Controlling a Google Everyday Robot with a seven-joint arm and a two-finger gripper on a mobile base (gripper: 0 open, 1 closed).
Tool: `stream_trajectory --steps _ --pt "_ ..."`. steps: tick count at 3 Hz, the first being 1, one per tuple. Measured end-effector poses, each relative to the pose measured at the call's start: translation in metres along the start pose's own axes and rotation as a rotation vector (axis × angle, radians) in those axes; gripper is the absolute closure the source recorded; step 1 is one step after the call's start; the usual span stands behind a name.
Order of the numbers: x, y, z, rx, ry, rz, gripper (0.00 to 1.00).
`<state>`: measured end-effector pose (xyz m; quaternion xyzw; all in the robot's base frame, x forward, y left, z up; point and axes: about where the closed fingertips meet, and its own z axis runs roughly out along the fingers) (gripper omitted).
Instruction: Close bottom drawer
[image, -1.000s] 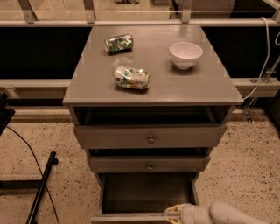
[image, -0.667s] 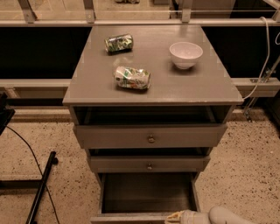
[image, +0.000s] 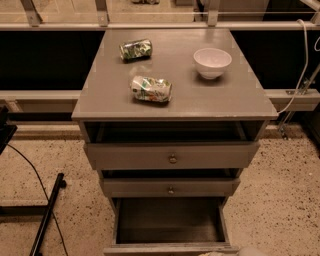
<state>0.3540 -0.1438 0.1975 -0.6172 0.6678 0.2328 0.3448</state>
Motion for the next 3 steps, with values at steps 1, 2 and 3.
stream_trajectory --steps 1,2,3 --pt "0.016 -0.008 0.017 0.066 -0.007 0.017 1.00" --pt "0.025 -0.024 0.026 0.129 -0.025 0.023 1.00" --pt "0.025 -0.025 0.026 0.132 -0.026 0.024 1.00"
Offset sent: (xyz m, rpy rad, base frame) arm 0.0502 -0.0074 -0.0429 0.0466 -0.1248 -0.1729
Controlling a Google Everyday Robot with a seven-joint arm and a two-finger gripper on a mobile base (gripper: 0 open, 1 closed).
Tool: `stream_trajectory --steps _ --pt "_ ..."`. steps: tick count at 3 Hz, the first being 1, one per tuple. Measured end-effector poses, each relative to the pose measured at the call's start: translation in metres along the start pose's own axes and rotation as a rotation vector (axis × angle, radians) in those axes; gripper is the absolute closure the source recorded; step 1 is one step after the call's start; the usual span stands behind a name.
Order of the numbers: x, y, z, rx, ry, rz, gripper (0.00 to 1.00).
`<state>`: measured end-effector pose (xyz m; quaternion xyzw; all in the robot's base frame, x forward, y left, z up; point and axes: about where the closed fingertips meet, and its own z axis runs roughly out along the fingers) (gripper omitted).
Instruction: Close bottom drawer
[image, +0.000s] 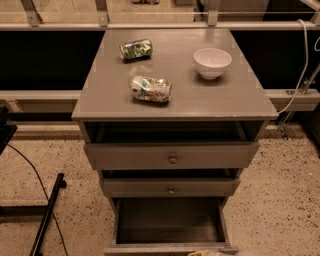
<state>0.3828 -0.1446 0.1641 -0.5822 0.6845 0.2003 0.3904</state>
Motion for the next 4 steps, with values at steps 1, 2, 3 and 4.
stream_trajectory --steps 1,2,3,4 --pt "-0.002 -0.007 0.007 0.047 0.017 -0.043 1.00" --pt "-0.008 -0.026 0.019 0.098 0.024 -0.114 1.00" --pt "-0.012 -0.055 0.027 0.139 0.002 -0.158 1.00" --pt "-0.006 -0.099 0.030 0.182 -0.019 -0.164 1.00"
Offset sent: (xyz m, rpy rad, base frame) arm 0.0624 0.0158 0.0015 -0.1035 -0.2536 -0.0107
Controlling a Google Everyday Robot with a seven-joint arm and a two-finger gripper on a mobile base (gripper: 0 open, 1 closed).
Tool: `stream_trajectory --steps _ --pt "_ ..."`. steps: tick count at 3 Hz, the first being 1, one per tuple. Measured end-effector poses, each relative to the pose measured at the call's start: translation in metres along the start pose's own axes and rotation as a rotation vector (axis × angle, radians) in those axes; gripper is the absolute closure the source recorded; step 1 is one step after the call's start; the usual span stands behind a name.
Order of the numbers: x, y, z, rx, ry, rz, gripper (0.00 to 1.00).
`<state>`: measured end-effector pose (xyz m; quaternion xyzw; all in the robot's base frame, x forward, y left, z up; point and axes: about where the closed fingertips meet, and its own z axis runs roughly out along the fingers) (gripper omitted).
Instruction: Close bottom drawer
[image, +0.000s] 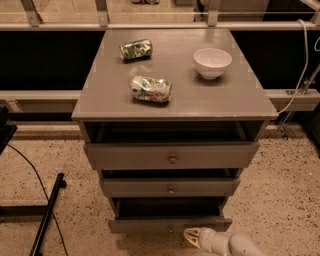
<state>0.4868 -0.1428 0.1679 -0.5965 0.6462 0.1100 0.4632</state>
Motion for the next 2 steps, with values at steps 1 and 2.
stream_trajectory --steps 1,2 --pt "0.0000 0.0000 0.0000 0.000 0.000 0.000 1.00" --pt "0.0098 -0.0098 0.0000 -0.011 0.016 0.011 1.00"
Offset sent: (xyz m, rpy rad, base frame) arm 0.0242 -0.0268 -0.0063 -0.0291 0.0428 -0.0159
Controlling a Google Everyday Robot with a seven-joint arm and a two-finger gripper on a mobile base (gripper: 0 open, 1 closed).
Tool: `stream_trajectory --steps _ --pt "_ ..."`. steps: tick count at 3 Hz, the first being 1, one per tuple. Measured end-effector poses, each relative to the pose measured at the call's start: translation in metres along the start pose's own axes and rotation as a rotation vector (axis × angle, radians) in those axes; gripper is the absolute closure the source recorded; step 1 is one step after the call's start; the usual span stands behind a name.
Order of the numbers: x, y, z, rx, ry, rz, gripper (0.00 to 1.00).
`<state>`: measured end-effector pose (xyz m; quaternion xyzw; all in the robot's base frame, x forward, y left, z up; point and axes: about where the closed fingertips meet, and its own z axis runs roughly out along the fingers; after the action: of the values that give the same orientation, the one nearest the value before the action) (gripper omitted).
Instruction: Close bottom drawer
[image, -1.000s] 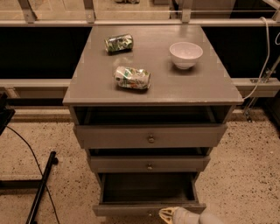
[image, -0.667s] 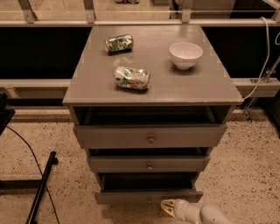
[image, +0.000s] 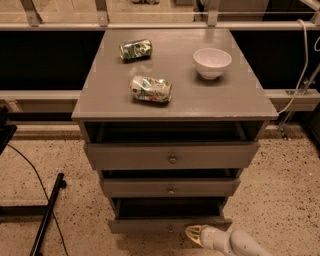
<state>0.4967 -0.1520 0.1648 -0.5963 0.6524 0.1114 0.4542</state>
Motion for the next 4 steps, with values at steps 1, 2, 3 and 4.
stream_trajectory --steps 1,2,3,4 --pt "0.020 -0.020 -0.005 0.001 0.001 0.028 1.00" --pt "0.032 -0.038 -0.002 0.011 0.002 0.043 1.00" --pt "0.041 -0.057 0.009 0.022 -0.005 0.048 1.00" --pt "0.048 -0.074 0.023 0.031 -0.013 0.050 1.00"
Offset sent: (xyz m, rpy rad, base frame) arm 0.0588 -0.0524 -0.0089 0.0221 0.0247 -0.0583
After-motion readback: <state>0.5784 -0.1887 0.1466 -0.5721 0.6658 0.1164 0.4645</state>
